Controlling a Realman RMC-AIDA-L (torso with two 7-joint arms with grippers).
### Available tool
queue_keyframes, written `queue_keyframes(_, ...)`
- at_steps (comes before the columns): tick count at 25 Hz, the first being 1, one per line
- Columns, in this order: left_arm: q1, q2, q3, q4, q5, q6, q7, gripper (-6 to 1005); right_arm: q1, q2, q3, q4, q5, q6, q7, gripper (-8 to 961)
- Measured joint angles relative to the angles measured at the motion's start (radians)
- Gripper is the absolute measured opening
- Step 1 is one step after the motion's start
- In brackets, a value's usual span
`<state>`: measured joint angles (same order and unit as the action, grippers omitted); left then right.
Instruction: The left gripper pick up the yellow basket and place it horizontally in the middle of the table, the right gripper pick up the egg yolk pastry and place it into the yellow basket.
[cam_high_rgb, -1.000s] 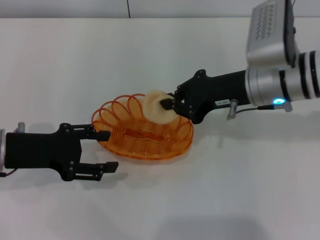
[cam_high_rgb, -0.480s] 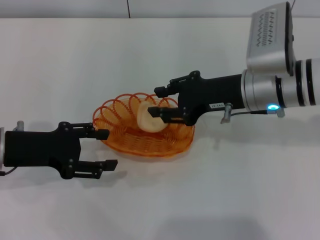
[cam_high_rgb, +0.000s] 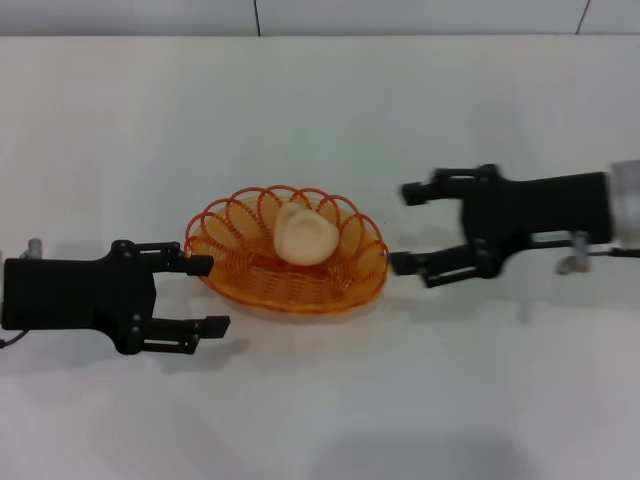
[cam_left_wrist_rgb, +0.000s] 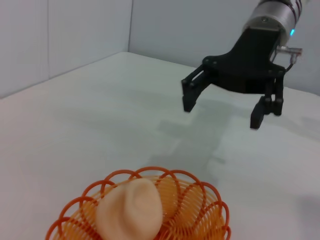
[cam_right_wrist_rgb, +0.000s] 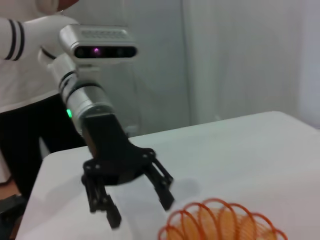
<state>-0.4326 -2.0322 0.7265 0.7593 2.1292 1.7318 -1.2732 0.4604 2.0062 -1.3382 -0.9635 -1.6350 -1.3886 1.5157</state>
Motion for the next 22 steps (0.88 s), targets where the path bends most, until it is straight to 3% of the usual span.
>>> queue_keyframes(8,0.007,0.002,-0.001,0.000,-0.001,-0.001,0.000,779,-0.075,-0.007,0.137,0.020,-0.055,-0.109,-0.098,870)
queue_keyframes(22,0.006,0.007,-0.002,0.000,0.004,0.000,0.000,781,-0.095,-0.004,0.145,0.121,-0.088,-0.099,-0.211,885)
